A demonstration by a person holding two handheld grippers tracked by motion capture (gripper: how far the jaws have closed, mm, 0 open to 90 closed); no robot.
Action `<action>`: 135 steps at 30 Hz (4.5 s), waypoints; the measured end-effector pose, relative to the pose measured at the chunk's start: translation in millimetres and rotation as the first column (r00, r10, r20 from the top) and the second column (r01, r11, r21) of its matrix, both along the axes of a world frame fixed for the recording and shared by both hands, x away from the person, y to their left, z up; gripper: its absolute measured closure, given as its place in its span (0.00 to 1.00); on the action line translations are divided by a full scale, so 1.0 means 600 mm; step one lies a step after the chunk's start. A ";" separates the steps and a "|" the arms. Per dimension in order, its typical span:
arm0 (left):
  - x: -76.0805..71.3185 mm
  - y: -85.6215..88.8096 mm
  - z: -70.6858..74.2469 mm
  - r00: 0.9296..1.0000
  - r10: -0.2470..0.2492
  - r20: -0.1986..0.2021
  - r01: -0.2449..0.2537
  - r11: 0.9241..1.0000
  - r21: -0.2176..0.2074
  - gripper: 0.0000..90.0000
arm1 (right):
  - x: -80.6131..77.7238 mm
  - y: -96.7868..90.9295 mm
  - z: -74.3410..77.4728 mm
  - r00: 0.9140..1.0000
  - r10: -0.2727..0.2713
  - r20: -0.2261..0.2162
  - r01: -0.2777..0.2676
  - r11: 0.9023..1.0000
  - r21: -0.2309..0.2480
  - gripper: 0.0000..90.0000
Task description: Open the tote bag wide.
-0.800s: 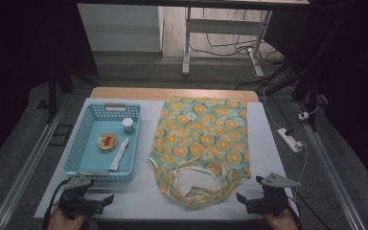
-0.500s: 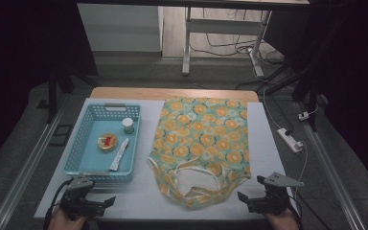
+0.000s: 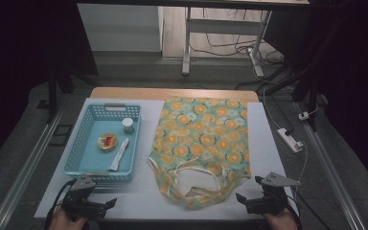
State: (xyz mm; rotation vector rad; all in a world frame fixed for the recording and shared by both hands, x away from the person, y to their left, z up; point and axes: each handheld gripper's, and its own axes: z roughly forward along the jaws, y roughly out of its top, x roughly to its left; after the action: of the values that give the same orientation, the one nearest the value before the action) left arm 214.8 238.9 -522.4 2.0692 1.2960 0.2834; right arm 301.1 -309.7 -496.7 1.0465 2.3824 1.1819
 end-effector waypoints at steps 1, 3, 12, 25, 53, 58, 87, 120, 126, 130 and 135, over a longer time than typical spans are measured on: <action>0.000 0.000 0.000 1.000 -0.006 0.001 0.006 1.000 0.002 0.03 | 0.000 0.000 0.000 1.000 0.004 0.000 -0.004 1.000 -0.001 0.00; 0.000 -0.001 0.000 1.000 -0.005 0.002 0.005 1.000 0.004 0.03 | -0.001 0.003 0.001 1.000 0.017 -0.001 -0.017 1.000 -0.005 0.00; -0.001 0.002 0.000 1.000 -0.003 0.004 0.003 1.000 -0.008 0.03 | -0.001 0.015 0.006 0.999 0.050 -0.014 -0.050 0.999 -0.008 0.00; -0.001 0.000 0.000 1.000 0.000 0.002 0.000 1.000 -0.001 0.03 | 0.002 0.031 0.013 0.996 0.084 0.003 -0.083 0.995 -0.048 0.00; 0.000 0.001 -0.001 1.000 0.007 -0.005 -0.007 1.000 0.002 0.03 | 0.018 0.126 0.021 0.969 0.241 -0.045 -0.244 0.968 -0.062 0.00; 0.000 0.001 -0.001 1.000 0.007 -0.006 -0.007 1.000 0.001 0.03 | 0.021 0.147 0.019 0.962 0.266 -0.066 -0.270 0.960 -0.073 0.00; 0.001 -0.001 -0.001 1.000 0.001 -0.010 -0.001 1.000 0.011 0.03 | 0.043 0.229 -0.015 0.909 0.390 -0.148 -0.412 0.895 -0.169 0.57; 0.000 -0.002 0.000 1.000 0.010 0.000 -0.010 1.000 0.021 0.01 | 0.122 0.202 0.060 0.923 0.379 -0.069 -0.384 0.919 -0.089 1.00; 0.001 0.004 0.000 1.000 -0.001 -0.005 0.001 1.000 -0.018 0.01 | 0.146 0.197 0.071 0.938 0.344 -0.031 -0.345 0.935 -0.086 1.00; 0.002 0.007 0.000 1.000 -0.018 -0.009 0.018 0.999 -0.040 0.01 | 0.166 0.195 0.079 0.948 0.317 -0.015 -0.317 0.946 -0.071 1.00; 0.001 0.013 0.000 1.000 -0.031 0.000 0.031 0.997 -0.069 0.01 | 0.188 0.194 0.089 0.957 0.289 -0.001 -0.288 0.956 -0.056 1.00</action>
State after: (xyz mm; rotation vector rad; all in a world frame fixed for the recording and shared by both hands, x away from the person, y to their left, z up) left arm 215.4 246.5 -522.4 2.0301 1.2555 0.2209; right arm 413.8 -193.3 -443.4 0.6909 2.6116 1.1983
